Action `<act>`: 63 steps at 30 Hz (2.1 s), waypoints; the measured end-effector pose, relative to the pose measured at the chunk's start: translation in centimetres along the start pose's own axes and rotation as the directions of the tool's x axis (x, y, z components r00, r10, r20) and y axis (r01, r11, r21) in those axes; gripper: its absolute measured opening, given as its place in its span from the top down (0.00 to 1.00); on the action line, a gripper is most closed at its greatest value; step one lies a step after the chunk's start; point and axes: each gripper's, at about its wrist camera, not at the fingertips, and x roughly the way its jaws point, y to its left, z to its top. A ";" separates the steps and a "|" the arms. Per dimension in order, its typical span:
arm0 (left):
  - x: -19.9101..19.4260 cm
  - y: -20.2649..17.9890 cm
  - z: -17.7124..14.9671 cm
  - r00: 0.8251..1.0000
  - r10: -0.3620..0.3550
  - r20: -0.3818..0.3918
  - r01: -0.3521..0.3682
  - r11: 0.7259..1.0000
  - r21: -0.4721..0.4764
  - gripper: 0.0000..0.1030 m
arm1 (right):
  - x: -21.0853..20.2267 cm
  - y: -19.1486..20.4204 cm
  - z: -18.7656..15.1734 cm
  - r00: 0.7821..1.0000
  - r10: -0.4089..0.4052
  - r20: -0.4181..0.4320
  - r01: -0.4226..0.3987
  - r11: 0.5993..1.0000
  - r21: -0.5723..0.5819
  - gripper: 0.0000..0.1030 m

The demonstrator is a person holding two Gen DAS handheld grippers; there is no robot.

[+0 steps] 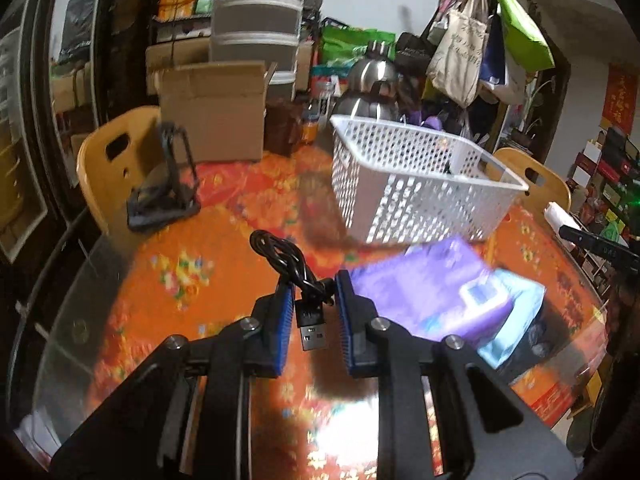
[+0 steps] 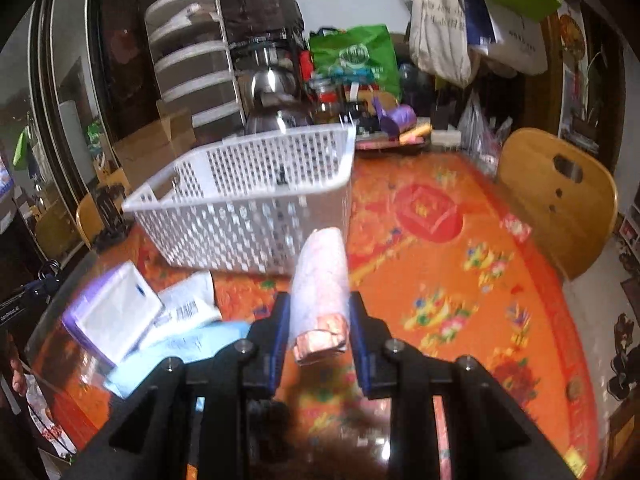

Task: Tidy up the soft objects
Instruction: 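Carry the roll and cable over the basket and open both tools, then reach both tools to the purple tissue pack and clamp its sides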

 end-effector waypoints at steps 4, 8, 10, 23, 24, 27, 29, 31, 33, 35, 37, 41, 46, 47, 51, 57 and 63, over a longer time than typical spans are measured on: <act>0.3 -0.9 3.7 0.999 -0.038 0.008 0.038 0.999 0.002 0.82 | -0.7 0.2 2.8 0.999 -0.010 0.038 0.011 1.000 -0.015 0.74; 0.9 -2.8 8.6 0.996 -0.090 0.012 0.090 0.996 0.016 0.82 | -0.2 1.1 6.5 0.999 -0.012 0.042 0.013 0.999 -0.039 0.74; 2.0 -3.9 11.5 0.995 -0.101 -0.001 0.101 0.995 0.024 0.82 | 0.6 1.7 8.7 0.999 -0.027 0.041 0.030 0.998 -0.059 0.74; 11.6 -12.1 20.5 0.984 -0.131 -0.118 0.137 0.990 0.037 0.82 | 9.0 4.7 16.2 0.998 -0.045 -0.032 0.041 0.994 -0.098 0.74; 12.3 -12.5 20.6 0.984 -0.126 -0.123 0.131 0.991 0.032 0.82 | 9.5 4.7 16.5 0.998 -0.043 -0.034 0.040 0.995 -0.092 0.74; 14.7 -12.7 20.4 0.978 -0.132 -0.162 0.134 0.991 0.000 0.82 | 10.9 4.4 16.8 0.998 -0.042 -0.056 0.037 0.995 -0.088 0.74; 16.0 -13.0 20.1 0.974 -0.130 -0.184 0.133 0.991 0.002 0.82 | 12.0 4.5 16.6 0.996 -0.052 -0.071 0.044 0.994 -0.103 0.74; 16.8 -13.1 19.8 0.974 -0.118 -0.194 0.123 0.992 0.013 0.82 | 12.7 4.4 16.5 0.994 -0.074 -0.083 0.065 0.992 -0.106 0.74; 17.4 -13.1 19.6 0.974 -0.108 -0.201 0.115 0.993 0.021 0.82 | 13.4 4.1 16.2 0.992 -0.083 -0.096 0.074 0.992 -0.099 0.74; 17.5 -12.9 19.4 0.978 -0.079 -0.192 0.086 0.996 0.028 0.80 | 13.7 3.9 16.0 0.992 -0.075 -0.101 0.065 0.993 -0.100 0.74; 17.4 -12.5 19.4 0.979 -0.088 -0.182 0.093 0.995 0.024 0.54 | 13.9 3.8 15.9 0.992 -0.058 -0.108 0.048 0.994 -0.095 0.72; 16.1 -12.4 19.2 0.991 -0.066 -0.115 0.072 0.996 0.050 0.16 | 13.6 3.9 15.5 0.995 -0.029 -0.097 0.020 0.996 -0.091 0.47; 14.7 -12.2 18.8 0.991 -0.083 -0.109 0.089 0.995 0.053 0.16 | 12.7 4.1 15.1 0.997 -0.057 -0.056 0.051 0.993 -0.105 0.39; 14.5 -12.0 18.6 0.990 -0.090 -0.112 0.096 0.994 0.052 0.16 | 12.5 4.1 15.0 0.996 -0.062 -0.059 0.055 0.993 -0.104 0.39; 13.2 -11.3 17.6 0.989 -0.102 -0.111 0.108 0.993 0.052 0.16 | 12.1 3.7 14.2 0.996 -0.069 -0.057 0.063 0.994 -0.094 0.38; 11.3 -9.6 15.9 0.988 -0.122 -0.100 0.124 0.992 0.022 0.16 | 11.4 3.9 13.0 0.996 -0.060 -0.062 0.053 0.993 -0.101 0.38; 7.5 -7.9 12.4 0.991 -0.113 -0.064 0.115 0.993 0.016 0.16 | 10.2 4.1 11.5 0.997 -0.051 -0.052 0.046 0.994 -0.101 0.38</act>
